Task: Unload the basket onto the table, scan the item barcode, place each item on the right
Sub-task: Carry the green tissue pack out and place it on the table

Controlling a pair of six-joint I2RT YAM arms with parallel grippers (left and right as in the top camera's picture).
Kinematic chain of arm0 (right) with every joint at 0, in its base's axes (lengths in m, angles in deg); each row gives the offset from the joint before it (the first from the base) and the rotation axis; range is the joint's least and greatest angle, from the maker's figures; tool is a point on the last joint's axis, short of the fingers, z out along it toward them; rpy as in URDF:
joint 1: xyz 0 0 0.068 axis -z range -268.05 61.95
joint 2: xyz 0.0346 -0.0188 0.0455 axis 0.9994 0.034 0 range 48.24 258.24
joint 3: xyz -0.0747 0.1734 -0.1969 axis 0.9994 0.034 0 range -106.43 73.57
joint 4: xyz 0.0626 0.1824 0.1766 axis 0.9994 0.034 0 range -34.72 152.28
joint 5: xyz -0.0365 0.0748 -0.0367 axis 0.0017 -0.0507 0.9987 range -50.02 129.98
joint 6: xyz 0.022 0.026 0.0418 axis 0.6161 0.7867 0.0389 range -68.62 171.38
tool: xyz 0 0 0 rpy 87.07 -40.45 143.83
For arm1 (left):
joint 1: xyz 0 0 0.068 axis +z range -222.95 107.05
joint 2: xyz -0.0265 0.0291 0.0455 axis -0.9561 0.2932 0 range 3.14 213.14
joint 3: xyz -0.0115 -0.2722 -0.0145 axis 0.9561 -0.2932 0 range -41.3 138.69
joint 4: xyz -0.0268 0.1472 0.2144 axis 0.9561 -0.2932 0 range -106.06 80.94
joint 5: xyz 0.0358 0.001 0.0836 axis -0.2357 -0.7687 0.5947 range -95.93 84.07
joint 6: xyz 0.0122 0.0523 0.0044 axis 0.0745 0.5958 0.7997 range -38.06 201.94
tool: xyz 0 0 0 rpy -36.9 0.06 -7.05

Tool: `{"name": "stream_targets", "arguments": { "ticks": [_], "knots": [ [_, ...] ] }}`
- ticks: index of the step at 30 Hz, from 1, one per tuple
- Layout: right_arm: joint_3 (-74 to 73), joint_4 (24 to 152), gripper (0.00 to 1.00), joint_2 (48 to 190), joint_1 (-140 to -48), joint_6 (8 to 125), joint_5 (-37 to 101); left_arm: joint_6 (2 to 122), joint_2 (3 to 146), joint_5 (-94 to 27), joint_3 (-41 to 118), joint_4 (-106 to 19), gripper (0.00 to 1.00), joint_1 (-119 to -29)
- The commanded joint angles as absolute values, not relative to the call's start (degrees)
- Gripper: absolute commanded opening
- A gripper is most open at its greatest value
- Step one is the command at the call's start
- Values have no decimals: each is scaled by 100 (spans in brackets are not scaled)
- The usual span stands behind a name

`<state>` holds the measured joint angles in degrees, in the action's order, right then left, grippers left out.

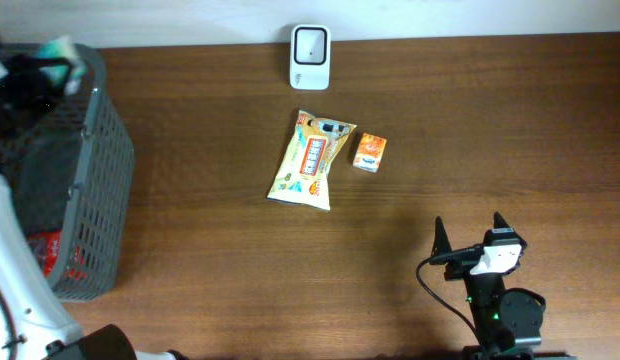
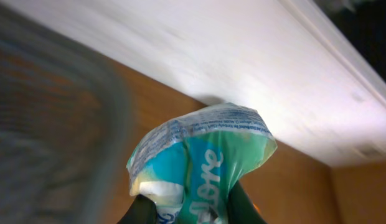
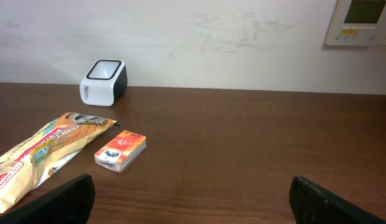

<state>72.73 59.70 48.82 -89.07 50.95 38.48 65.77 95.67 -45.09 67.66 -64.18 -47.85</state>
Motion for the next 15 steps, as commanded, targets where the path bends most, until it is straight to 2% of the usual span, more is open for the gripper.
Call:
{"name": "stream_targets", "arguments": {
  "ticks": [1,3,5,8,9,11,15],
  "knots": [
    [7325,5977,99,4849,-8955,5100,3875,6553,9688,-4913,6720,-6514,0,-5871],
    [7325,5977,98,4849,-8955,5100,3875,6553,9863,-4424,6712,-6516,0,-6820],
    [7325,5977,99,4849,-8955,5100,3875,6549,10199,-3442,6712,-6518,0,-7965],
    [7325,5977,98,4849,-8955,5100,3875,6547,10735,-2052,6712,-6512,0,-9084],
    [7325,5977,98,4849,-8955,5100,3875,6547,10949,-1709,6712,-6509,0,-9390],
    [7325,5977,99,4849,-8955,5100,3875,6549,11423,-1023,6712,-6501,7,-9867],
    [7325,5977,98,4849,-8955,5100,3875,6544,12518,-872,6712,-6243,9,-10479]
  ]
}}
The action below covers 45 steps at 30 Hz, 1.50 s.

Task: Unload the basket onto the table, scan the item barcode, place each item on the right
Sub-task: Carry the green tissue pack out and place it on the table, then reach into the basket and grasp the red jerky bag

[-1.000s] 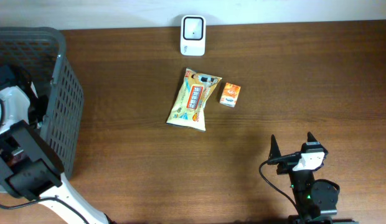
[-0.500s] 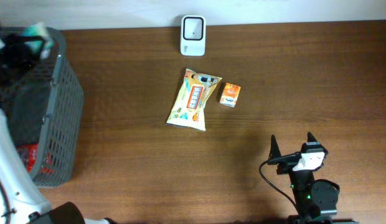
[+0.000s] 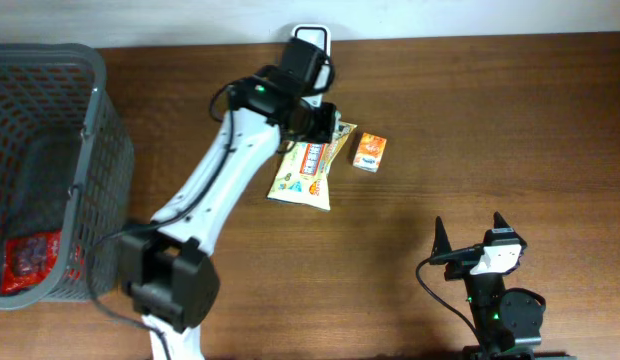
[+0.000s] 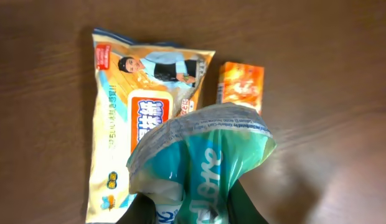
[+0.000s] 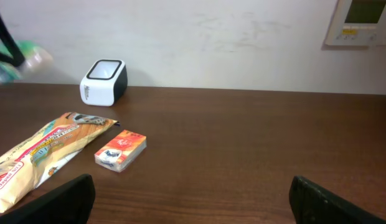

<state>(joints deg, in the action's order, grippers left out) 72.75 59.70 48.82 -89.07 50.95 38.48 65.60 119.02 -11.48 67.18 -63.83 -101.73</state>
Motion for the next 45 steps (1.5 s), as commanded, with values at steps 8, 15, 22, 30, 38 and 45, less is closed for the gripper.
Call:
{"name": "stream_targets", "arguments": {
  "ticks": [8,15,22,30,38,45],
  "knots": [
    [7325,5977,98,4849,-8955,5100,3875,6560,12785,-866,6729,-6055,66,-10802],
    [7325,5977,99,4849,-8955,5100,3875,7541,12514,131,8816,-7563,86,-10595],
    [7325,5975,98,4849,-8955,5100,3875,7231,11661,905,10185,-9239,93,-9239],
    [7325,5977,99,4849,-8955,5100,3875,5959,11139,1512,10150,-10127,99,-6169],
    [7325,5977,98,4849,-8955,5100,3875,5412,11220,977,8213,-9491,99,-4011],
    [7325,5977,98,4849,-8955,5100,3875,5218,11220,959,5149,-7738,99,-3900]
  ]
}}
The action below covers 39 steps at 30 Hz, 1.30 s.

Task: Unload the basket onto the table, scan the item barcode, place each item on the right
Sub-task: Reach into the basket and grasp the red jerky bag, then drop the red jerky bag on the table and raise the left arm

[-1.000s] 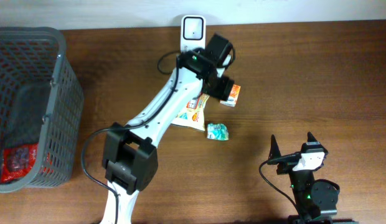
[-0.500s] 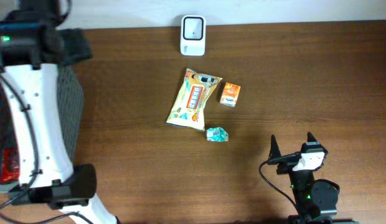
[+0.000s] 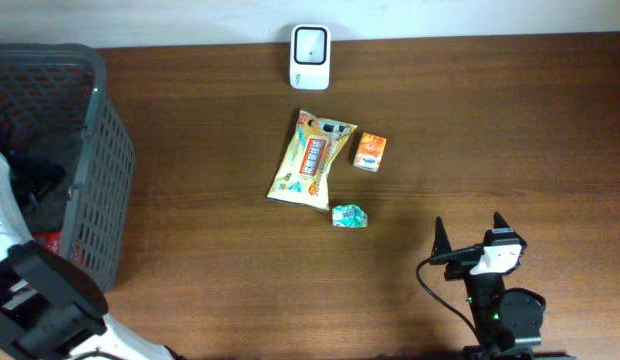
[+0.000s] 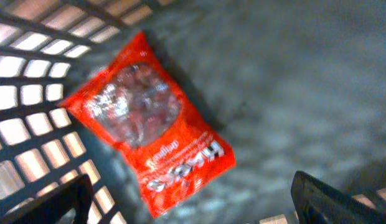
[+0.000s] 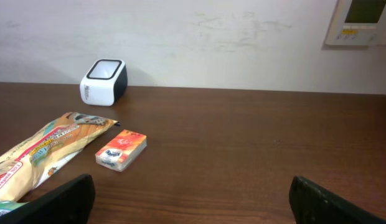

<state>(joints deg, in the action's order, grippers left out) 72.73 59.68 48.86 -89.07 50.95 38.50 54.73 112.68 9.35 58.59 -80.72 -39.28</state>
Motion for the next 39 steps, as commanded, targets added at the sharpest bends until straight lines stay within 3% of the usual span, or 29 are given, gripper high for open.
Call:
{"name": "stream_targets", "arguments": {
  "ticks": [1,11,12,15,17,20,26,32,34,39],
  "knots": [
    [7325,5975,98,4849,-8955,5100,3875,4844,11220,1172,4917,-7681,99,-3902],
    [7325,5977,99,4849,-8955,5100,3875,4483,11220,1788,3630,-6372,100,-3487],
    [7325,5977,99,4849,-8955,5100,3875,4483,11220,1786,3564,-6311,95,-3401],
    [7325,5977,99,4849,-8955,5100,3875,4486,11222,1766,3208,-6050,61,-3227],
    [7325,5977,99,4849,-8955,5100,3875,4486,11220,1561,3051,-5900,30,-3227],
    [7325,5977,98,4849,-8955,5100,3875,4486,11220,1176,3042,-5902,1,-3227],
    [7325,5977,98,4849,-8955,5100,3875,4488,10931,332,4390,-7078,0,-3229],
    [7325,5977,99,4849,-8955,5100,3875,5970,9528,-3027,6943,-7548,0,-3441],
    [7325,5977,98,4849,-8955,5100,3875,6123,8844,-3263,6987,-7375,0,-4020],
    [7325,5977,99,4849,-8955,5100,3875,8219,8575,-3268,6911,-7403,0,-7211]
  ]
}}
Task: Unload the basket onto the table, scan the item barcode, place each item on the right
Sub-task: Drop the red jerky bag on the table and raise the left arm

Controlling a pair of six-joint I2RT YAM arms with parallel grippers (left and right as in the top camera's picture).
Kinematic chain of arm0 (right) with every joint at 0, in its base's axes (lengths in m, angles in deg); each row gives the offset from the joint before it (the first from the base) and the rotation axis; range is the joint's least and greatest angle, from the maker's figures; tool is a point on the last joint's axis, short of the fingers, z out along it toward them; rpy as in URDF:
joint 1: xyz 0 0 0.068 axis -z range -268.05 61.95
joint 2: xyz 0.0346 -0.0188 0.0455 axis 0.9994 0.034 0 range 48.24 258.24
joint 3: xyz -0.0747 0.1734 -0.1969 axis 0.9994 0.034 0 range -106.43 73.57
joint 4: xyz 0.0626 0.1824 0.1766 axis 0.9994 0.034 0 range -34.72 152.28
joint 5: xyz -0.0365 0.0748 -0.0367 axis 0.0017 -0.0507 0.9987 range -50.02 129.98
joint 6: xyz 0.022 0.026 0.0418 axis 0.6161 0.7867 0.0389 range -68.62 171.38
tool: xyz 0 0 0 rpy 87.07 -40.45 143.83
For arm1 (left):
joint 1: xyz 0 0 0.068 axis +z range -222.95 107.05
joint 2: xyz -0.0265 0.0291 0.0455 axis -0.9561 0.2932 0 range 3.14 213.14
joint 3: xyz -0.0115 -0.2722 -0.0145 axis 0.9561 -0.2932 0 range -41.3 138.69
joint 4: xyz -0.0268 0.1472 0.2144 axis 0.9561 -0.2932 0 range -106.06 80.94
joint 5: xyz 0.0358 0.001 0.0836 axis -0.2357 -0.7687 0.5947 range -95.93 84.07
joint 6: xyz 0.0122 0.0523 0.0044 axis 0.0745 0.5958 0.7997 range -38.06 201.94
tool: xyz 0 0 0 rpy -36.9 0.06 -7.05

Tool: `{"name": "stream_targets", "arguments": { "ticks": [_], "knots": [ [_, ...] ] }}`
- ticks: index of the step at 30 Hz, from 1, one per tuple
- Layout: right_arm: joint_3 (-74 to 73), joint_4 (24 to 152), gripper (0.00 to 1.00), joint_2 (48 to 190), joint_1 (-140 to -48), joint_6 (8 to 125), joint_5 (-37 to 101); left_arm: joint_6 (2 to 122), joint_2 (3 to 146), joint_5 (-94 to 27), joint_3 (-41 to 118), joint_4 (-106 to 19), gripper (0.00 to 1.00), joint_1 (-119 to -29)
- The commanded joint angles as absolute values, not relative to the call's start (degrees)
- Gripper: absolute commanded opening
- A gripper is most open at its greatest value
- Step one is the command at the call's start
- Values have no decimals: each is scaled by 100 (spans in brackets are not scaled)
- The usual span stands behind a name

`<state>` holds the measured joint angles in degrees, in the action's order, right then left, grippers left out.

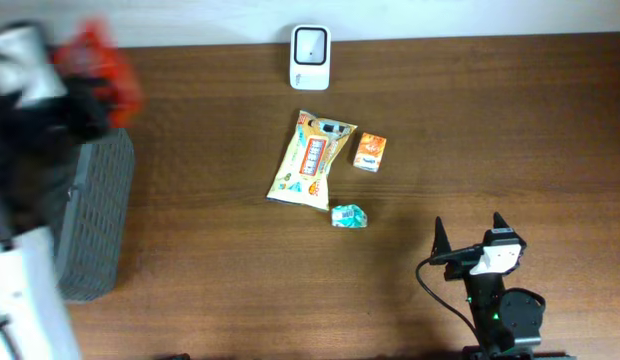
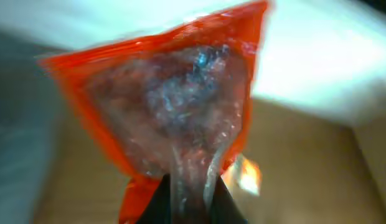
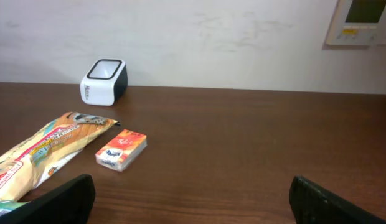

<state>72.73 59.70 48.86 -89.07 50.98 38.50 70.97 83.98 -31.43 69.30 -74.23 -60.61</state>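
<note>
My left gripper point(image 2: 192, 202) is shut on a red snack bag point(image 2: 171, 99) with a clear window, blurred in its wrist view. Seen from overhead, that red bag point(image 1: 98, 62) is raised above the grey basket point(image 1: 90, 230) at the far left. The white barcode scanner point(image 1: 310, 43) stands at the table's back edge. My right gripper point(image 1: 472, 240) rests open near the front right, its fingertips point(image 3: 62, 199) wide apart with nothing between them.
A yellow snack pouch point(image 1: 310, 160), a small orange box point(image 1: 370, 151) and a crumpled teal packet point(image 1: 348, 215) lie in the middle of the table. The scanner point(image 3: 103, 81) and the orange box point(image 3: 121, 150) also show in the right wrist view.
My left gripper was open over the red bag lying in the basket. Now it is shut on that bag and holds it up above the basket. The right arm has not moved.
My left gripper held a teal packet by the basket, then over the yellow pouch near the scanner. Later the teal packet lay on the table and the gripper was open above a red bag in the basket. Now it holds the red bag aloft.
</note>
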Motion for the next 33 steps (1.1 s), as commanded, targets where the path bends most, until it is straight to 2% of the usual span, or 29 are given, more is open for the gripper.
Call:
{"name": "stream_targets", "arguments": {
  "ticks": [1,3,6,12,13,14,15,19,22,26,30,33],
  "knots": [
    [7325,5977,98,4849,-8955,5100,3875,8223,8743,-3045,6871,-7406,0,-7762],
    [7325,5977,99,4849,-8955,5100,3875,8221,9382,-2861,6845,-7360,0,-8831],
    [7325,5977,98,4849,-8955,5100,3875,8216,10367,-2741,6845,-7027,0,-9672],
    [7325,5977,98,4849,-8955,5100,3875,7954,12276,-2450,6845,-6544,1,-10566],
    [7325,5975,99,4849,-8955,5100,3875,7959,12442,-2450,6845,-6547,31,-10667],
    [7325,5977,99,4849,-8955,5100,3875,7959,12540,-2446,6845,-6544,78,-10743],
    [7325,5977,98,4849,-8955,5100,3875,7959,12571,-2393,6845,-6533,99,-10774],
    [7325,5977,99,4849,-8955,5100,3875,7956,12555,-2347,7037,-6592,99,-10717],
    [7325,5977,99,4849,-8955,5100,3875,7956,12503,-2343,7892,-7235,99,-10409],
    [7325,5977,99,4849,-8955,5100,3875,7956,12494,-2343,8952,-8210,99,-9637],
    [7325,5977,98,4849,-8955,5100,3875,7959,12507,-2369,9000,-8573,99,-8544],
    [7325,5977,99,4849,-8955,5100,3875,7961,12507,-2282,9000,-8866,99,-8256]
  ]
}}
